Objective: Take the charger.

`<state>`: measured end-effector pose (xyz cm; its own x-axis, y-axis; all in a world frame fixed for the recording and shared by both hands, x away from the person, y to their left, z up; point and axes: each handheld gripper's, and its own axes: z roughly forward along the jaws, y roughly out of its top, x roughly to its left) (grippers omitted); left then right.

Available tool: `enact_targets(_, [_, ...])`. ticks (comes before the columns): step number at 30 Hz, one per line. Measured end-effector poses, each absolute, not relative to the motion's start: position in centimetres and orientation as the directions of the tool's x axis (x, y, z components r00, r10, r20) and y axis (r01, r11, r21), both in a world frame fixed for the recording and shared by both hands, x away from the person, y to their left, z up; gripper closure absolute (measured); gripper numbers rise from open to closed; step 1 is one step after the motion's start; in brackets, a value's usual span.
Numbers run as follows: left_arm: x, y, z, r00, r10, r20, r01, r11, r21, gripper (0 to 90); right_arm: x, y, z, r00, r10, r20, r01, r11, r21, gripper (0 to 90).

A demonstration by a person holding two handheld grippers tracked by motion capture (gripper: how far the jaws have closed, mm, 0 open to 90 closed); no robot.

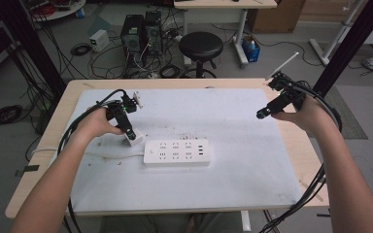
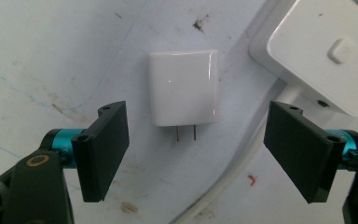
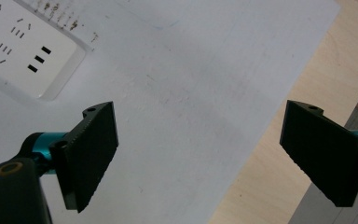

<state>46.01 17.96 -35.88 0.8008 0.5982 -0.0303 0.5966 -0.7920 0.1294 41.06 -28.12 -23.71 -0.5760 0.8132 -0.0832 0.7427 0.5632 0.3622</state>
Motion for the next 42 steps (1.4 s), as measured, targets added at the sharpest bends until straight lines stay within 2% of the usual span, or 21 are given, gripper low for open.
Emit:
enact_targets(19, [46.8,17.1,-40.1,0.763,0.646,-0.024,0.646,-0.762,0.05,22.9,41.1,-28.4,-24.0,-0.569,0.817,-0.088,0.745,0.558,0.366,10.8])
enact_targets(26, [47.0,17.0,-40.5,0.767,0.642,-0.011,0.642,-0.766,0.032,32.1,41.1,-28.6,-24.2,-0.567,0.819,-0.086,0.747,0.555,0.366,10.8])
enact_targets(27, [47.0,16.9,-40.6,0.767,0.642,-0.008,0.642,-0.766,0.034,37.2,41.1,-28.6,-24.2,-0.568,0.818,-0.087,0.746,0.557,0.366,10.8])
enact_targets(29, [47.1,16.9,-40.7,0.768,0.641,-0.007,0.641,-0.767,0.035,37.2,41.1,-28.6,-24.3,-0.565,0.82,-0.087,0.749,0.555,0.362,10.8])
enact_targets(31, [47.0,16.8,-40.7,0.771,0.637,-0.005,0.637,-0.77,0.036,41.9,41.1,-28.7,-24.3,-0.567,0.819,-0.088,0.747,0.556,0.365,10.8])
enact_targets(37, [46.9,17.0,-40.0,0.77,0.638,0.011,0.637,-0.769,0.049,42.5,41.0,-28.7,-24.3,-0.561,0.822,-0.096,0.746,0.553,0.372,10.8])
enact_targets(42, [46.2,17.3,-36.6,0.775,0.632,0.006,0.629,-0.773,0.08,42.6,41.1,-28.7,-23.9,-0.533,0.842,-0.078,0.767,0.521,0.374,11.3])
